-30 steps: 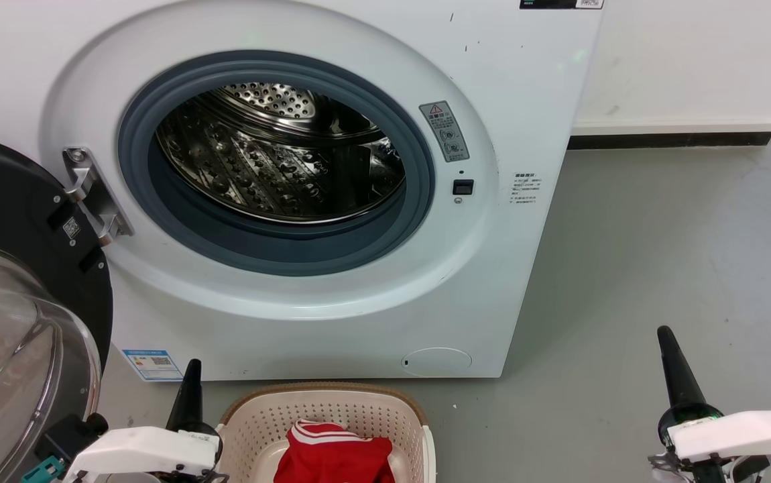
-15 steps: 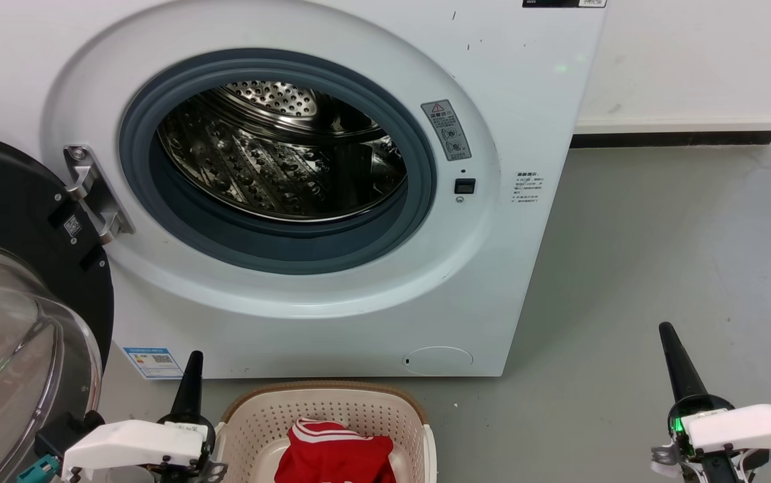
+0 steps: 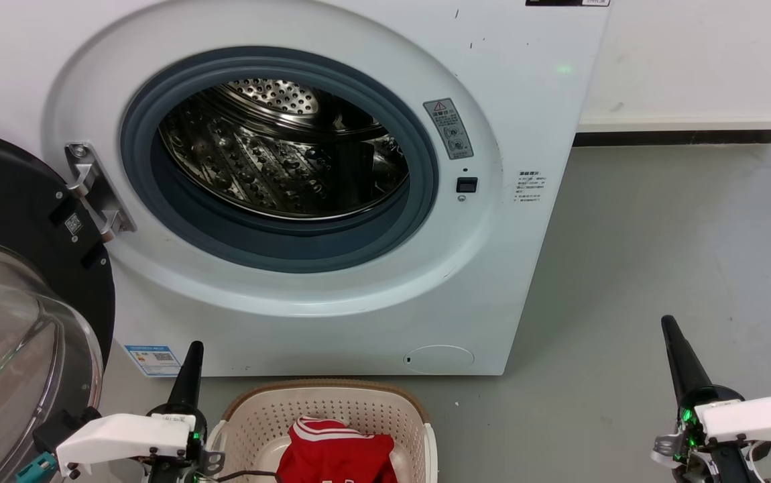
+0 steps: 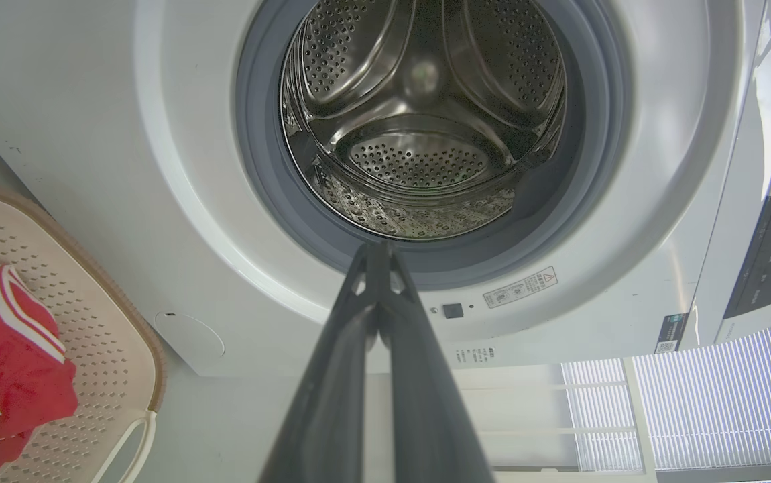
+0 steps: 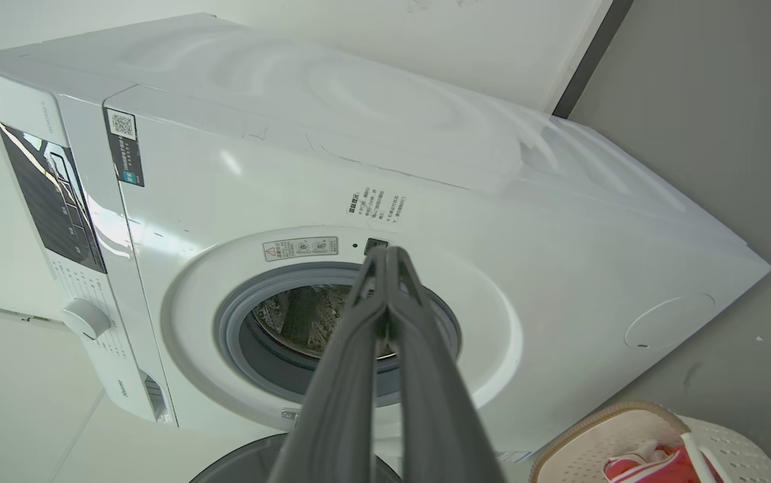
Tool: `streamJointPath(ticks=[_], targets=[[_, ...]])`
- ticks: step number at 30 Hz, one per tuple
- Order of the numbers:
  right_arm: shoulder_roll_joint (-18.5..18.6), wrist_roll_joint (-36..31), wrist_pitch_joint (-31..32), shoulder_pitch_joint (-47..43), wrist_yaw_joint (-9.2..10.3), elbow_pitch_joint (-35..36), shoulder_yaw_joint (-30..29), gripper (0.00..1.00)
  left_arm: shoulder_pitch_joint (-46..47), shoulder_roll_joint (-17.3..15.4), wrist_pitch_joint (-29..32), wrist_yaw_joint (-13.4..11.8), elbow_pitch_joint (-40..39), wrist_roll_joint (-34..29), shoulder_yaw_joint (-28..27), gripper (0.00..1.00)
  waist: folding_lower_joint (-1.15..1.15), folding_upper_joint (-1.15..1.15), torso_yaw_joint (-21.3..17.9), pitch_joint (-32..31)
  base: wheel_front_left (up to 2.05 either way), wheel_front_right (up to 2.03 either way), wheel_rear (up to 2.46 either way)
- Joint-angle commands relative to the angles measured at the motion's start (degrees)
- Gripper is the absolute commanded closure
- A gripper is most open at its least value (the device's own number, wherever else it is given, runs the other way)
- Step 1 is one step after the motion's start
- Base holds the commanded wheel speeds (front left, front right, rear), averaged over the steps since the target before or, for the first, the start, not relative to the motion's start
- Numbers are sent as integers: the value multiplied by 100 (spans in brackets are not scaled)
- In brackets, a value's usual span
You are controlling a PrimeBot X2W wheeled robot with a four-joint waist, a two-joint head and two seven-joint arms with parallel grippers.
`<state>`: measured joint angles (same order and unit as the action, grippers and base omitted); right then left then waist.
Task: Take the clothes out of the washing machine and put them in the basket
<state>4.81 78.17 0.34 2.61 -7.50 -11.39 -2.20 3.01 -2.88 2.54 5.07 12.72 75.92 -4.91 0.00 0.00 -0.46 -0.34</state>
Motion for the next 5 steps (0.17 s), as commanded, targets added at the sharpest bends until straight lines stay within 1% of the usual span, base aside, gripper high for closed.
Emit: streamJointPath(ticks=[1, 5], targets=[[12, 146, 39, 158, 1, -7, -21, 100, 148, 0, 44, 55, -6, 133, -33, 100, 0, 0, 2, 2, 0, 0, 0], [7, 344, 88, 173, 1, -43, -45, 100, 157, 0, 94, 75, 16, 336, -49, 100, 0, 0, 7, 8, 0, 0, 0]])
